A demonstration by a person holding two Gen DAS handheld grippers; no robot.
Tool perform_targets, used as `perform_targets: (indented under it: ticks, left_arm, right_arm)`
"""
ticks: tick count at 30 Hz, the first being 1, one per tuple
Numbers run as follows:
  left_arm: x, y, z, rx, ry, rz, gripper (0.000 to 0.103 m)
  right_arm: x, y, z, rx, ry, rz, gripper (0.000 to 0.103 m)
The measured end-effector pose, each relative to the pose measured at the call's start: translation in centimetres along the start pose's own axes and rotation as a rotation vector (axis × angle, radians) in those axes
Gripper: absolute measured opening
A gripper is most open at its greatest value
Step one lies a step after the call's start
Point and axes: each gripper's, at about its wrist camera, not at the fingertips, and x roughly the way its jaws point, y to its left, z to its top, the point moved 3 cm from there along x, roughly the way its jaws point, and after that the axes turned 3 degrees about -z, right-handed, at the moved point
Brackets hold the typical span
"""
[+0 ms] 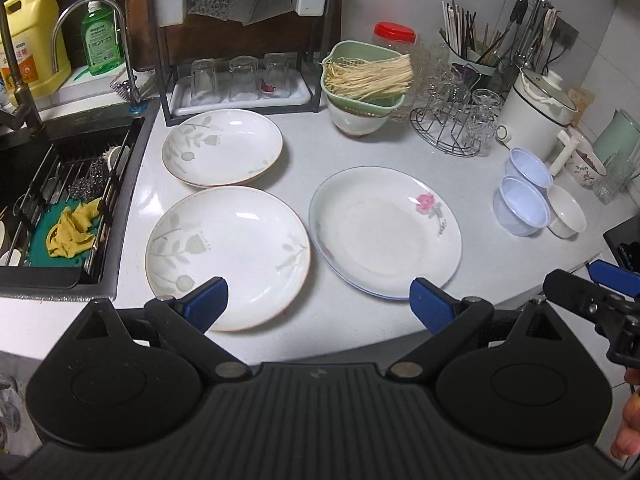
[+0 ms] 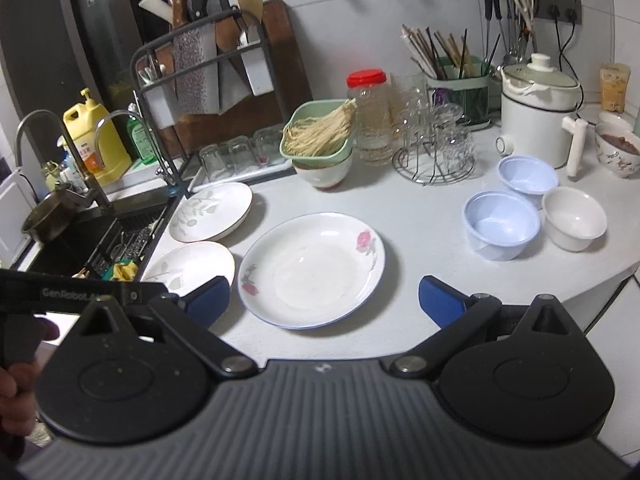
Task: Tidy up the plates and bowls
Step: 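Move both grippers toward the leaf-pattern plate beside the rose plate, then close the left gripper on the leaf plate rim while the right gripper closes beside it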
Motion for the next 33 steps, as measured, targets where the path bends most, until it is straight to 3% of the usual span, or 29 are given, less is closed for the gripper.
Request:
perform_targets:
  ticks: [11,17,24,28,31,33]
  left_arm:
    - [4.0,7.4,1.3,-0.006,0.048,-0.052,0.099]
    - [6.4,10.7,2.3,0.061,0.08,-0.042,0.098]
    - [9.4,15.1,3.5,0.013,0.099,-0.06,0.094]
    - [12.1,17.1,3.6,-0.025,0.122,-0.075,0.083]
    - [13.3,18.0,3.3,-0.04,0.13,-0.101,0.076]
    - [13.8,18.4,3.1,-0.04,0.131,-0.115,0.071]
  right_arm:
    - [5.0,5.6,-0.8,0.051,0.062,0.023,0.103]
    - [8.0,8.6,-0.8,0.035,0.071,-0.002,0.102]
    - [11.5,11.6,-1.4,0.057,0.154,0.034,0.102]
    - [13.5,11.9,-1.8,0.08,0.215,0.046,0.09]
    - [15.0,12.1,-2.6,0.113,0.27,0.068,0.074]
    - [15.9,12.4,-2.8,0.133,0.295,0.069,0.07]
